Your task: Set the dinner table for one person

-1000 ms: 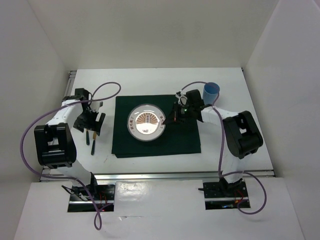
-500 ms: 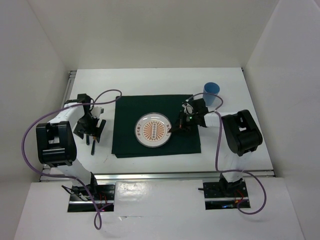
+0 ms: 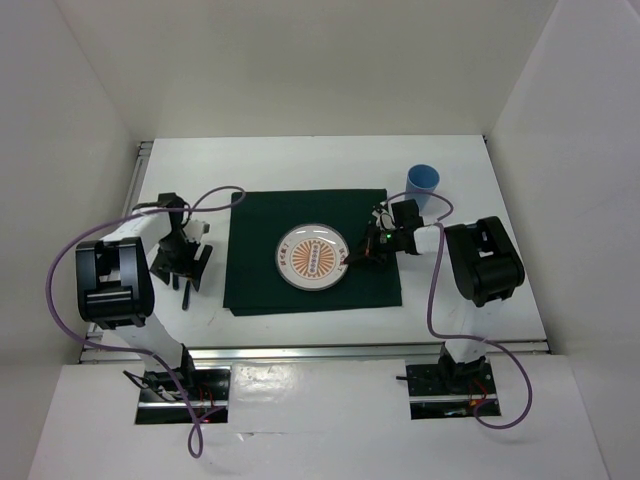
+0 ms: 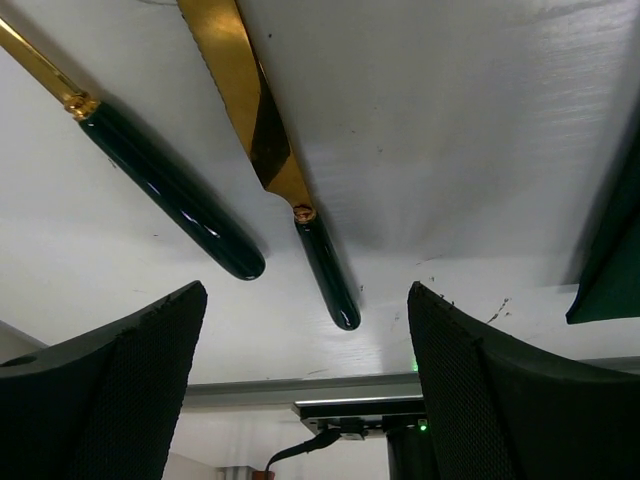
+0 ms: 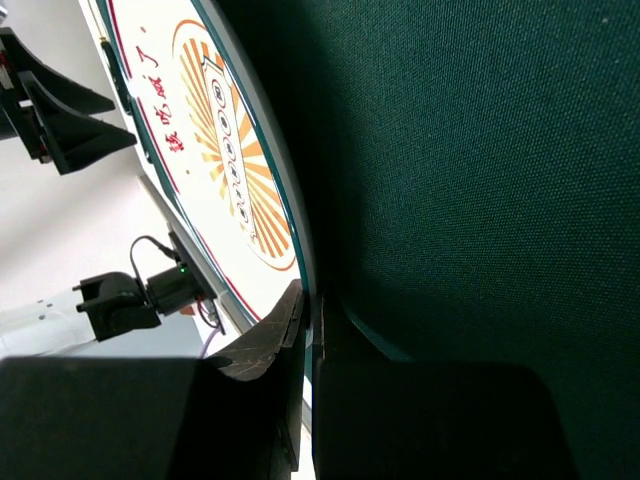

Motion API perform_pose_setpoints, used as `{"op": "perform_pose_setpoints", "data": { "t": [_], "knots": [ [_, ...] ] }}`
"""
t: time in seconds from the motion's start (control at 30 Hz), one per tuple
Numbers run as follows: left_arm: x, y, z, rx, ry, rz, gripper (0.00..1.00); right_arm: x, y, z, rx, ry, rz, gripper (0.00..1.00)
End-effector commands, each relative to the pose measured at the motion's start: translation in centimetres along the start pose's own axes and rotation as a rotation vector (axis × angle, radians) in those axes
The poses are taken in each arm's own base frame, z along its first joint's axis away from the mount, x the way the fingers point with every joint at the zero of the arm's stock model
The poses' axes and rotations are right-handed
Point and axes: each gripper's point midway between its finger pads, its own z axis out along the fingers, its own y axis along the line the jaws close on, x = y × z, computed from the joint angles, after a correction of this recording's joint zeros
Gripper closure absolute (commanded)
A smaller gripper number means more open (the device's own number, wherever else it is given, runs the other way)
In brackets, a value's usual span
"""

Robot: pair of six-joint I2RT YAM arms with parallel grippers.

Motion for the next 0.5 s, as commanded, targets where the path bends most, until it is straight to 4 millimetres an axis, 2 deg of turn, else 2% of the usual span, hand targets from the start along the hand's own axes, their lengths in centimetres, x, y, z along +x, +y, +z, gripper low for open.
{"op": "perform_pose_setpoints", "data": {
  "t": [0.0,0.07,0.1,0.23,0.33,0.4,0.47],
  "knots": [
    [0.6,0.0,0.4,0.0,0.021,0.002,0.13,-1.0,1.5,-0.2,-0.036,-0.023,-0.082,1.0],
    [1.0,0.1,0.5,-0.006,0.033,0.002,0.13,-1.3,1.8,-0.3,-0.03,-0.015,-0.095,0.96],
    [1.0,0.1,0.5,-0.006,0.033,0.002,0.14,-1.1,1.6,-0.4,-0.025,-0.009,-0.1,0.82],
    [1.2,0.0,0.5,-0.006,0.033,0.002,0.18,-1.1,2.3,-1.0,-0.02,-0.002,-0.119,0.47],
    [1.3,0.0,0.7,-0.006,0.033,0.011,0.23,-1.8,3.5,-1.9,-0.008,-0.034,-0.161,0.4],
    [1.1,-0.2,1.0,0.006,0.029,0.011,0.32,-2.2,4.6,-2.7,-0.012,-0.057,-0.192,0.4],
    [1.2,-0.5,1.2,0.024,0.036,0.011,0.37,-2.3,5.0,-3.4,0.003,-0.075,-0.197,0.4]
  ]
}}
